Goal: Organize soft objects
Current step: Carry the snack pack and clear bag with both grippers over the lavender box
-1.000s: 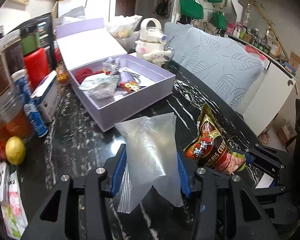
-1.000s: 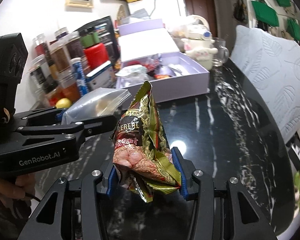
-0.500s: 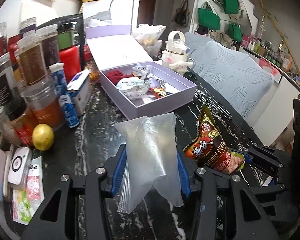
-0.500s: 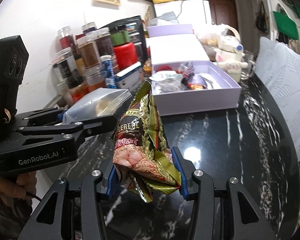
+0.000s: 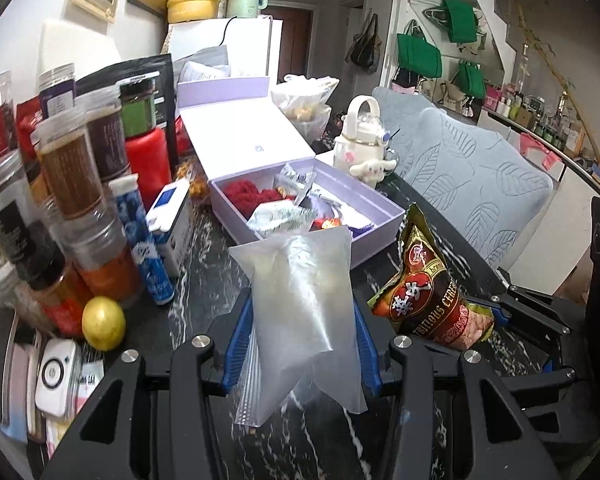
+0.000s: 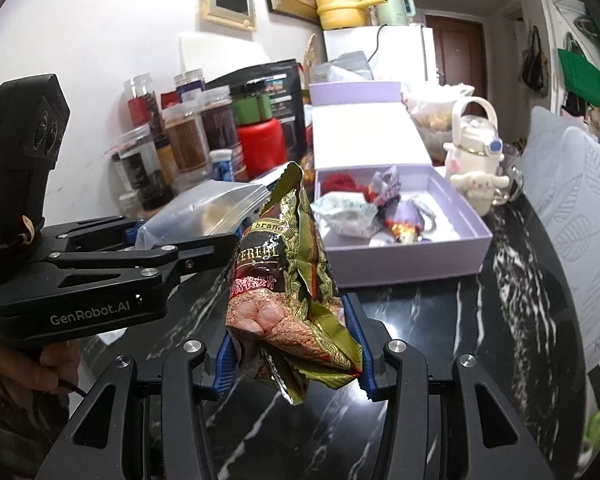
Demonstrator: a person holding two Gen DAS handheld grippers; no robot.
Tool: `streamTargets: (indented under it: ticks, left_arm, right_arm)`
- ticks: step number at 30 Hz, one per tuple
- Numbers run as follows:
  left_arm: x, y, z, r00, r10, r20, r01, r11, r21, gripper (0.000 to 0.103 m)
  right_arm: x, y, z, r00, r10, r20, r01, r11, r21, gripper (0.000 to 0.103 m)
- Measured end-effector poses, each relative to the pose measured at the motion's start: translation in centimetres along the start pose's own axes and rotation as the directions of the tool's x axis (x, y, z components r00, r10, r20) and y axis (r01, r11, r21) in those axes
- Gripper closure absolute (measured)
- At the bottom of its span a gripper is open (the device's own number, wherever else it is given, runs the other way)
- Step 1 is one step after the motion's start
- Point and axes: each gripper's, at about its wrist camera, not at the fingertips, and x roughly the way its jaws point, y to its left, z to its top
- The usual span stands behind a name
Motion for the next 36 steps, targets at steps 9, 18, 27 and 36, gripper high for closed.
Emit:
streamTargets:
  ticks: [9, 18, 27, 36]
  left_arm:
    - [1.0, 0.0, 3.1, 0.999, -0.02, 0.028, 0.02, 0.999, 0.029, 0.057]
    - [1.9, 0.1, 6.5, 0.998, -0.019, 0.062, 0.016, 0.998, 0.055, 0.057]
    - [3.2, 0.3, 10.2, 0.995, -0.02, 0.097, 0.013, 0.997, 0.077, 0.057]
    - [4.8, 0.7, 13.8, 0.99, -0.026, 0.139, 0.014, 0.996, 0.089, 0.057]
  right_arm:
    - [-0.1, -1.8, 3.0, 0.999, -0.033, 0.043, 0.033, 0.999, -0.006, 0.056]
    - [0.4, -3.6, 6.2, 0.995, -0.056, 0.082, 0.057, 0.998, -0.007, 0.056]
    - [1.4, -5.5, 9.2, 0.992, -0.069, 0.102, 0.069, 0.998, 0.009, 0.056]
    - [2.4, -7.5, 12.3, 0.989, -0.073, 0.13, 0.074, 0.997, 0.004, 0.056]
